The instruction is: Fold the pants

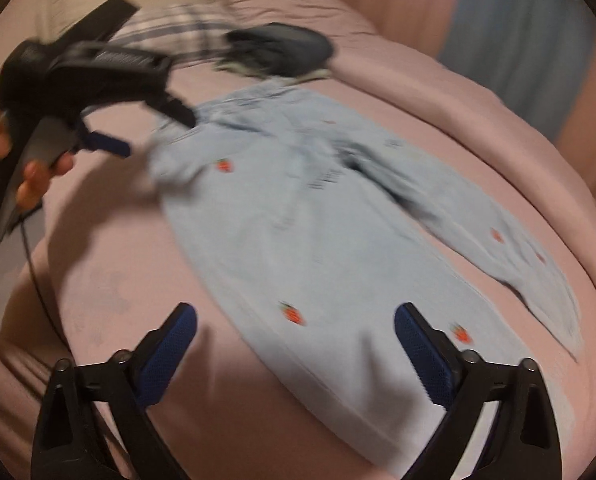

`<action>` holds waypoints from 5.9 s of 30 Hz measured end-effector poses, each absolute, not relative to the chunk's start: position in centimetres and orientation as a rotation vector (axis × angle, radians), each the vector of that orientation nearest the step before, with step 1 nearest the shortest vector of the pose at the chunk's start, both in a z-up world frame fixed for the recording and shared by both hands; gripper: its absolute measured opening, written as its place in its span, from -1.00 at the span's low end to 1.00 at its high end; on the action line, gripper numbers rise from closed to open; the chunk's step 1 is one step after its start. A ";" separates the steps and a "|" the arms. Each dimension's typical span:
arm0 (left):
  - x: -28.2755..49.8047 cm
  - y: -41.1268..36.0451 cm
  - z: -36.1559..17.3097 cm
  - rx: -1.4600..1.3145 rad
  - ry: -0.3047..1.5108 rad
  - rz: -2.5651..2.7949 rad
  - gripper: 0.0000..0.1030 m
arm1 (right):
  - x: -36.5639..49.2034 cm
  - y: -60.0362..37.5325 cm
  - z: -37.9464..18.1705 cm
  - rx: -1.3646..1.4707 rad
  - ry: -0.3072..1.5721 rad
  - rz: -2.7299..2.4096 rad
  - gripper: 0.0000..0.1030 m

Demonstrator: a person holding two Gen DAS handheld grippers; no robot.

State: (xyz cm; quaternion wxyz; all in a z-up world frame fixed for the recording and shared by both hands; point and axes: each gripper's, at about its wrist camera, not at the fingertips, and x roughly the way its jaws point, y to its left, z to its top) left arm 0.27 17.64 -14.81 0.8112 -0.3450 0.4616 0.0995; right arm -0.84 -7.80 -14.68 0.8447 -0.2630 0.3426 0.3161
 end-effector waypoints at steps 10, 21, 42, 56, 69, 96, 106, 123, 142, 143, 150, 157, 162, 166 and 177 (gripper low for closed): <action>1.7 19.3 -17.0 -0.737 0.920 0.219 -0.51 | -1.1 -3.3 -16.9 -0.679 0.681 0.744 -0.58; -0.3 18.4 -14.4 -0.475 0.946 0.171 -0.42 | -0.2 -4.0 -15.7 -0.560 0.808 0.828 -0.48; -1.3 22.5 -14.0 -0.176 1.056 0.093 0.64 | 5.7 -19.4 -13.6 -0.277 1.079 0.587 0.03; 22.5 18.2 -12.5 0.084 0.953 -0.072 0.66 | 24.8 -12.9 -9.5 -0.204 0.889 0.584 0.08; 29.4 20.9 -16.8 0.115 1.154 -0.192 0.26 | 33.6 -9.0 -14.4 -0.454 1.101 0.664 0.20; 27.9 17.7 -13.4 0.192 1.071 -0.120 -0.25 | 27.8 -7.7 -11.5 -0.524 1.017 0.554 -0.82; 15.6 18.4 -6.8 0.374 0.733 -0.056 -0.28 | 15.6 -10.3 -3.5 -0.606 0.664 0.472 -0.83; 2.0 20.0 -15.6 0.565 0.676 0.000 -0.36 | -3.0 -8.7 -13.8 -0.915 0.693 0.673 -0.84; -2.3 21.4 -14.1 0.276 0.730 0.091 0.31 | 0.2 -16.1 -10.6 -0.210 0.857 0.707 0.03; -2.5 21.1 -13.5 0.231 0.716 0.081 0.34 | 0.6 -16.9 -10.3 -0.166 0.854 0.695 0.06; -0.8 13.4 -12.3 0.082 0.698 -0.180 0.40 | 6.4 -24.1 -9.3 0.111 0.900 0.366 0.13; 2.3 2.2 -12.6 0.127 0.743 -0.464 0.40 | 13.0 -27.7 -10.1 0.249 1.020 0.226 0.13; 5.2 -3.5 -13.5 0.103 0.823 -0.580 0.40 | 17.7 -26.3 -10.6 0.239 1.072 0.184 0.13; 6.7 -6.7 -14.8 0.111 0.883 -0.624 0.37 | 21.9 -24.1 -12.0 0.188 1.131 0.121 0.14; 6.6 -10.9 -15.9 0.207 0.907 -0.685 -0.82 | 21.2 -24.5 -13.0 0.192 1.075 0.064 -0.89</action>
